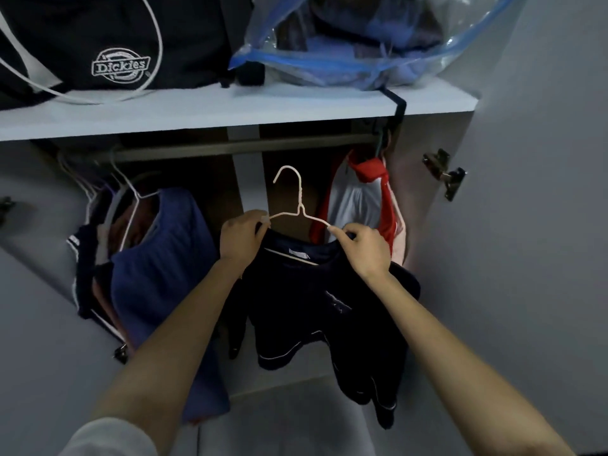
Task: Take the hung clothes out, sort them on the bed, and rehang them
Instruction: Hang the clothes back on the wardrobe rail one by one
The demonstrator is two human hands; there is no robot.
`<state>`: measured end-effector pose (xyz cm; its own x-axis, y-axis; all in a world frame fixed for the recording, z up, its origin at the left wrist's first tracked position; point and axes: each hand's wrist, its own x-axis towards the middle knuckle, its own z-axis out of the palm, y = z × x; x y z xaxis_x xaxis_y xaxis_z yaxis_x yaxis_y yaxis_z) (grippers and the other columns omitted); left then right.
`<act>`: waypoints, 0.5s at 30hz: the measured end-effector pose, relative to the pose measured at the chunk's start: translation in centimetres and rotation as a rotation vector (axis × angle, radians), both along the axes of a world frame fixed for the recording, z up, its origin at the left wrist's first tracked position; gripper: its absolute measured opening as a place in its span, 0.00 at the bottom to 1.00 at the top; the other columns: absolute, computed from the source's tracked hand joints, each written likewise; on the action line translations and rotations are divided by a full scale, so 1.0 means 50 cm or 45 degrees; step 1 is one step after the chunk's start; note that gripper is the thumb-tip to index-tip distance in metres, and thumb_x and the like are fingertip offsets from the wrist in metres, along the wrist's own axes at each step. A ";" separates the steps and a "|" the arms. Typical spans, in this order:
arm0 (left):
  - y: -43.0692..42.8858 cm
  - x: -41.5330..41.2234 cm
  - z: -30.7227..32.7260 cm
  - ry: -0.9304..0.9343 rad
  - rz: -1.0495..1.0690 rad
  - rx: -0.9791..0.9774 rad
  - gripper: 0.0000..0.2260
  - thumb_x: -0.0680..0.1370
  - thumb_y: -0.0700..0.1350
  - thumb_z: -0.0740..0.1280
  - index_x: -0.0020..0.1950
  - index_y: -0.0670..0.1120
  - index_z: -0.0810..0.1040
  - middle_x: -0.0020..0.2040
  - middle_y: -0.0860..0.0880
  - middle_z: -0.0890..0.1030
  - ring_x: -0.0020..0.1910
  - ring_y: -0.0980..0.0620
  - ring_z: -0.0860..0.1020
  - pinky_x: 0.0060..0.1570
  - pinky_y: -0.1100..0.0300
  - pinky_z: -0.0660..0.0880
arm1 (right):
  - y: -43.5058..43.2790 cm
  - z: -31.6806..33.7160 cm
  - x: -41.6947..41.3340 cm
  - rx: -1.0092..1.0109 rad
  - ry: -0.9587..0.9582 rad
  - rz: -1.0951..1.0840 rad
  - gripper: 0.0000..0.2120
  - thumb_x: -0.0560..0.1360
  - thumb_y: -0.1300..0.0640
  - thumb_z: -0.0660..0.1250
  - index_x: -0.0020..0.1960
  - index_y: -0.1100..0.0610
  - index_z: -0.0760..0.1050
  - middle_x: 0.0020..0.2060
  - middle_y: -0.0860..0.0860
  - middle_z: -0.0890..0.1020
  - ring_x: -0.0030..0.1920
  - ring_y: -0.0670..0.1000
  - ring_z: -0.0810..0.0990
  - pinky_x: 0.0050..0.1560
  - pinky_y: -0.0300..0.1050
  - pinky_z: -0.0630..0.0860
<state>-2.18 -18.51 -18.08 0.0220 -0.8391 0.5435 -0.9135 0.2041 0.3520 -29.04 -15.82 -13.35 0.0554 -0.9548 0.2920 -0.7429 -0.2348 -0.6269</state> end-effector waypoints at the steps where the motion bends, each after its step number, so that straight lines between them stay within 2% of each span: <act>1: -0.011 0.011 -0.004 0.005 0.030 0.021 0.12 0.78 0.42 0.69 0.61 0.43 0.80 0.55 0.43 0.83 0.48 0.42 0.82 0.49 0.47 0.79 | -0.016 0.000 0.013 -0.001 0.001 0.000 0.22 0.77 0.37 0.63 0.29 0.47 0.69 0.24 0.49 0.73 0.26 0.48 0.72 0.27 0.43 0.61; 5: -0.050 0.051 -0.019 0.047 0.064 0.070 0.17 0.80 0.46 0.67 0.68 0.43 0.75 0.62 0.42 0.80 0.55 0.40 0.80 0.53 0.45 0.77 | -0.080 0.006 0.049 0.001 -0.008 -0.034 0.23 0.77 0.36 0.62 0.32 0.51 0.74 0.24 0.50 0.75 0.26 0.48 0.73 0.27 0.43 0.60; 8: -0.085 0.079 -0.024 0.036 0.044 0.146 0.20 0.82 0.51 0.63 0.73 0.47 0.70 0.68 0.43 0.76 0.60 0.40 0.78 0.58 0.43 0.75 | -0.120 0.021 0.073 -0.013 -0.054 -0.106 0.24 0.77 0.38 0.63 0.28 0.48 0.65 0.22 0.49 0.70 0.24 0.47 0.69 0.26 0.44 0.57; 10: -0.110 0.100 -0.029 0.028 0.058 0.216 0.22 0.82 0.53 0.61 0.74 0.46 0.69 0.71 0.42 0.73 0.65 0.41 0.75 0.63 0.41 0.72 | -0.146 0.032 0.091 -0.024 -0.072 -0.165 0.26 0.78 0.38 0.63 0.27 0.50 0.62 0.22 0.49 0.68 0.24 0.49 0.69 0.26 0.46 0.56; 12: -0.130 0.118 -0.028 0.010 0.047 0.241 0.23 0.82 0.54 0.61 0.74 0.45 0.69 0.72 0.41 0.72 0.67 0.41 0.74 0.65 0.41 0.70 | -0.172 0.042 0.110 -0.012 -0.097 -0.239 0.26 0.77 0.38 0.63 0.29 0.54 0.63 0.23 0.50 0.69 0.28 0.53 0.73 0.27 0.47 0.59; 15: -0.149 0.132 -0.012 -0.007 0.010 0.264 0.23 0.83 0.55 0.60 0.74 0.45 0.69 0.73 0.42 0.71 0.69 0.42 0.72 0.69 0.40 0.65 | -0.211 0.055 0.127 0.002 -0.138 -0.324 0.26 0.77 0.38 0.63 0.33 0.59 0.70 0.26 0.51 0.73 0.34 0.56 0.77 0.33 0.50 0.69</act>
<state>4.41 -25.96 -18.70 0.0262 -0.9327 0.3596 -0.9168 0.1210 0.3807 -22.67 -26.35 -10.62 -0.2176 -0.9345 0.2817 -0.7064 -0.0484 -0.7061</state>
